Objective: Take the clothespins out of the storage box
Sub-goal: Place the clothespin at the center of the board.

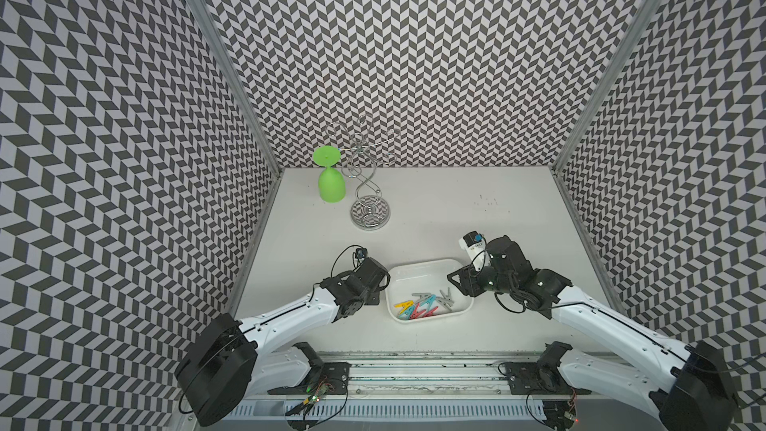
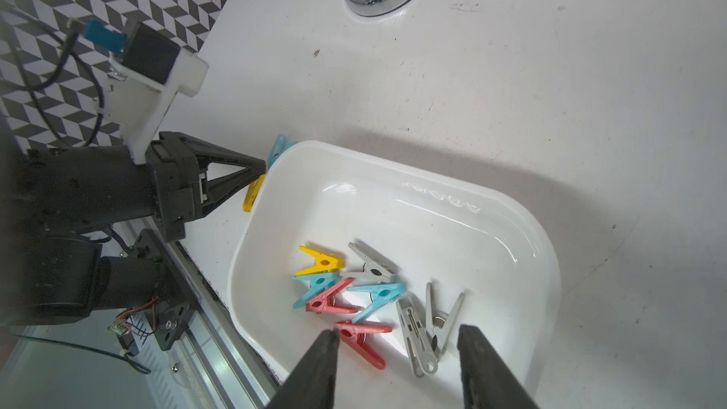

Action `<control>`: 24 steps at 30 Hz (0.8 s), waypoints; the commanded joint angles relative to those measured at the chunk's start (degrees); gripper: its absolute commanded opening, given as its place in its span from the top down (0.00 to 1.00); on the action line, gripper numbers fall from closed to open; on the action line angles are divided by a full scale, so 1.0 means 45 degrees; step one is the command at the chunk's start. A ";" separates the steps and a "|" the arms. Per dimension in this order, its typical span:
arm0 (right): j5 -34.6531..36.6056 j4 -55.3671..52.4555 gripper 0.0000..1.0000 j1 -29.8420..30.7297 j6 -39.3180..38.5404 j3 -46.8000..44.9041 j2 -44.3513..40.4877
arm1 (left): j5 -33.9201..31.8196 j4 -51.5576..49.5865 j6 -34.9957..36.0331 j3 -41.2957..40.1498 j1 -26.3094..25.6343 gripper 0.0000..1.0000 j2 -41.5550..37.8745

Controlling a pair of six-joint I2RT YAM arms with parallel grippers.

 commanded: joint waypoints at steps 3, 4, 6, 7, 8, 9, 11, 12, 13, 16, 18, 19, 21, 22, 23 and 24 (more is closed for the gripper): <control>0.0576 0.0074 0.47 0.0506 0.0383 0.0029 -0.0239 | 0.0340 0.0731 0.0207 -0.0139 0.0083 0.87 -0.0031; 0.0654 0.0045 0.47 0.0555 0.0428 -0.0005 -0.0297 | 0.0343 0.0723 0.0207 -0.0088 0.0072 0.85 -0.0056; 0.0719 0.0014 0.47 0.0630 0.0475 -0.0025 -0.0379 | 0.0367 0.0609 0.0226 0.0078 0.0080 0.80 -0.0139; 0.0757 0.0015 0.47 0.0669 0.0510 -0.0030 -0.0420 | 0.0398 0.0560 0.0274 0.0186 0.0080 0.79 -0.0216; 0.0777 -0.0014 0.47 0.0708 0.0523 -0.0041 -0.0459 | 0.0436 0.0523 0.0332 0.0268 0.0068 0.78 -0.0277; 0.0833 -0.0040 0.47 0.0760 0.0564 -0.0026 -0.0479 | 0.0500 0.0513 0.0450 0.0338 0.0072 0.76 -0.0339; 0.0987 -0.0126 0.47 0.0866 0.0643 -0.0041 -0.0503 | 0.0644 0.0398 0.0661 0.0555 0.0081 0.74 -0.0419; 0.0995 -0.0177 0.47 0.0907 0.0682 -0.0024 -0.0530 | 0.0715 0.0296 0.0783 0.0700 0.0077 0.73 -0.0400; 0.0993 -0.0213 0.47 0.0908 0.0707 -0.0025 -0.0541 | 0.0790 0.0212 0.0867 0.0858 0.0078 0.72 -0.0387; 0.1041 -0.0268 0.46 0.0908 0.0696 -0.0076 -0.0609 | 0.1168 0.0057 0.1191 0.1350 0.0018 0.71 -0.0435; 0.1091 -0.0277 0.46 0.0908 0.0674 -0.0083 -0.0535 | 0.1451 -0.0080 0.1424 0.1783 -0.0119 0.69 -0.0595; 0.1058 -0.0295 0.46 0.0899 0.0668 -0.0059 -0.0477 | 0.1568 -0.0134 0.1545 0.1978 -0.0192 0.69 -0.0680; 0.0994 -0.0336 0.46 0.0909 0.0661 -0.0048 -0.0383 | 0.1991 -0.0246 0.1957 0.2442 -0.0406 0.67 -0.0870; 0.1012 -0.0336 0.46 0.0911 0.0676 -0.0055 -0.0338 | 0.2142 -0.0327 0.2158 0.2658 -0.0521 0.66 -0.0925; 0.1031 -0.0336 0.47 0.0908 0.0698 -0.0071 -0.0313 | 0.2263 -0.0448 0.2396 0.2913 -0.0650 0.64 -0.0956; 0.1051 -0.0317 0.47 0.0911 0.0688 -0.0098 -0.0289 | 0.2469 -0.0558 0.2670 0.3118 -0.0765 0.61 -0.0908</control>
